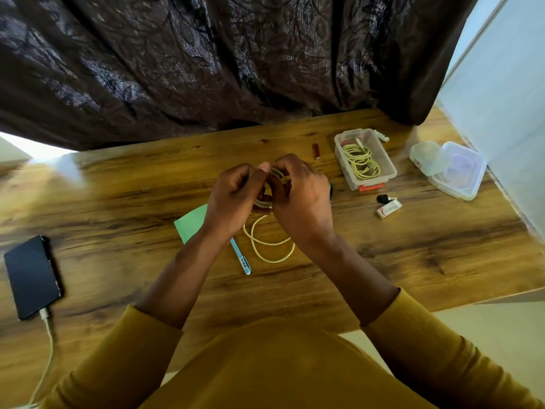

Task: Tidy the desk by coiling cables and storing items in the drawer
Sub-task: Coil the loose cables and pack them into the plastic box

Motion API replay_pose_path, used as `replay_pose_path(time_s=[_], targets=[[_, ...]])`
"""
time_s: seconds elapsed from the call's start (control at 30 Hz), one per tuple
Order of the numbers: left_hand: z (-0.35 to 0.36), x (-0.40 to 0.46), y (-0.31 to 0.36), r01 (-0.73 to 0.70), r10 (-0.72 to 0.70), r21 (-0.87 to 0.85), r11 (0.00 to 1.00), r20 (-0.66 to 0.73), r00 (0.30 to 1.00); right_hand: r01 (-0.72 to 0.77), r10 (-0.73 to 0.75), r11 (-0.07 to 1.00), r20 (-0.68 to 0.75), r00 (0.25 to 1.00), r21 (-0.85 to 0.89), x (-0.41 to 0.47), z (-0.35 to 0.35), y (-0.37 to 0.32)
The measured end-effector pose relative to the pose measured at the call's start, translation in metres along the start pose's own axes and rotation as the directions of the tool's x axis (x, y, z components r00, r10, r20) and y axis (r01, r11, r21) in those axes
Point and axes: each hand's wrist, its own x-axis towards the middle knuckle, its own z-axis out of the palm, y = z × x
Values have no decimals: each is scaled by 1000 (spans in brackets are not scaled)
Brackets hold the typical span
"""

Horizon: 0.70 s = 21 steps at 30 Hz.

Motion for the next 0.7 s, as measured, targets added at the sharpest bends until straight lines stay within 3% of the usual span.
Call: replay_pose_path(time_s=[0.3, 0.47, 0.7], targets=[[-6, 2, 9, 155, -151, -27, 987, 125, 981, -99, 92, 984, 54, 994, 151, 0, -1, 15], [-1, 3, 7, 154, -154, 11, 988, 57, 986, -131, 118, 964, 71, 990, 231, -2, 2, 17], [-5, 5, 1, 178, -175, -162, 971, 37, 984, -255, 194, 812, 170, 966, 524, 6, -5, 19]])
